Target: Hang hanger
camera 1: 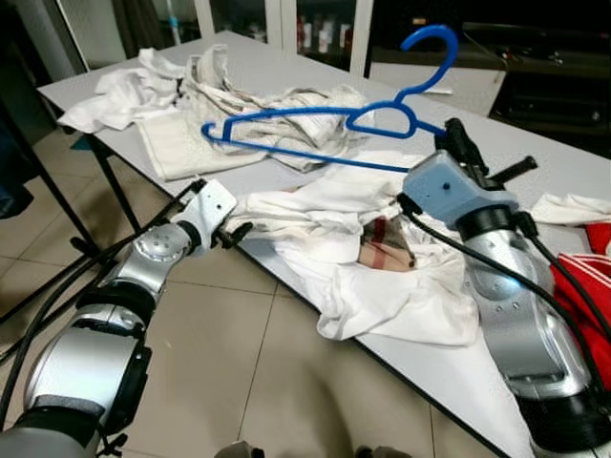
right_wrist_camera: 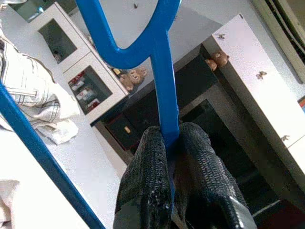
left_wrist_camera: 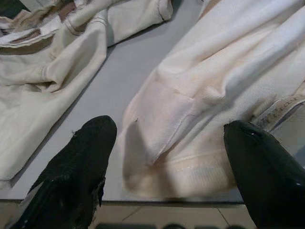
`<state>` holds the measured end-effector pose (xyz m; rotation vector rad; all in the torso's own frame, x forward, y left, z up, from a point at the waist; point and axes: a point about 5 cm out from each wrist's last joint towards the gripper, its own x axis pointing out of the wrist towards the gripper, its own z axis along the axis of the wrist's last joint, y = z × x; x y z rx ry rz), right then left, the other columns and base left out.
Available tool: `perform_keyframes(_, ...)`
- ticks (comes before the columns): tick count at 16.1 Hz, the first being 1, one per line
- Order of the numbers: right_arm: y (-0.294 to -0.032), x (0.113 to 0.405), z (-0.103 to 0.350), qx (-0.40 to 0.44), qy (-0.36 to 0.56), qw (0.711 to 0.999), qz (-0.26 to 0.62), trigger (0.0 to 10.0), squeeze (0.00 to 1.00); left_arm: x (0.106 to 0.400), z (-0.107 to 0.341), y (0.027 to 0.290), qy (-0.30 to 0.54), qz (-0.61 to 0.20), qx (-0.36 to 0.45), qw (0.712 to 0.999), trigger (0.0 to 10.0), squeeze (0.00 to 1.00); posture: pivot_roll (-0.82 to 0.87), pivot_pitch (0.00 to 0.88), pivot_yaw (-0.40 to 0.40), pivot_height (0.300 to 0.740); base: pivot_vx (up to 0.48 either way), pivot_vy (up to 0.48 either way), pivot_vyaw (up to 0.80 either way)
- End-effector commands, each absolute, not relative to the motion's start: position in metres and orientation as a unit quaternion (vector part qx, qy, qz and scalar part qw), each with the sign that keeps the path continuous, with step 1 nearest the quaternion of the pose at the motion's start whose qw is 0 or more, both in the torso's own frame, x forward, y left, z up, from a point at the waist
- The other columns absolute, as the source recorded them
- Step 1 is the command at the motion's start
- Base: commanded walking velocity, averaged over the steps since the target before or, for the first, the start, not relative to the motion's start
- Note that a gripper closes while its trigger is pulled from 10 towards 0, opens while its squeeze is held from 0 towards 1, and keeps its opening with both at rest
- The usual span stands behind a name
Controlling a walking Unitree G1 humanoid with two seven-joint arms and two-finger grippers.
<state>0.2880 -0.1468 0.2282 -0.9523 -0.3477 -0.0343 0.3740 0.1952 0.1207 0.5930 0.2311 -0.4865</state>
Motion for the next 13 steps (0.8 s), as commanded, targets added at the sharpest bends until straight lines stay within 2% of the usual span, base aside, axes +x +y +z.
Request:
perform_keyframes(1,-0.149,0.284,0.236,-0.459,-0.175,0.871,-0.025,10.0,0.00,0.377,0.124,0.193,0.116,-0.235,0.296,0.919,10.0,0.00,-0.12,0.100,0.053,0.723,0.000,0.000,0.00)
perform_keyframes(5,-0.144,0.275,0.246,-0.454,-0.186,0.871,-0.017,10.0,0.00,0.377,0.119,0.190,0.133,-0.225,0.292,0.920,10.0,0.00,-0.14,0.127,0.052,0.723,0.000,0.000,0.00)
perform_keyframes(6,-0.143,0.274,0.246,-0.453,-0.187,0.871,-0.015,10.0,0.00,0.377,0.119,0.190,0.134,-0.226,0.290,0.920,9.5,0.00,-0.14,0.132,0.052,0.723,0.000,0.000,0.00)
perform_keyframes(7,-0.142,0.272,0.246,-0.453,-0.186,0.872,-0.013,10.0,0.00,0.377,0.119,0.189,0.137,-0.227,0.287,0.921,2.7,0.00,-0.14,0.135,0.053,0.723,0.000,0.000,0.00)
perform_keyframes(8,-0.141,0.272,0.246,-0.452,-0.185,0.873,-0.011,10.0,0.00,0.377,0.119,0.189,0.139,-0.225,0.287,0.921,0.0,0.00,-0.14,0.134,0.054,0.723,0.000,0.000,0.00)
perform_keyframes(12,-0.141,0.271,0.243,-0.454,-0.178,0.873,-0.011,10.0,0.00,0.382,0.129,0.187,0.110,-0.212,0.304,0.922,0.0,0.00,-0.14,0.131,0.056,0.723,0.000,0.000,0.00)
perform_keyframes(13,-0.141,0.271,0.243,-0.454,-0.178,0.873,-0.011,10.0,0.00,0.383,0.131,0.187,0.106,-0.212,0.306,0.922,0.3,0.00,-0.13,0.128,0.056,0.723,0.000,0.000,0.00)
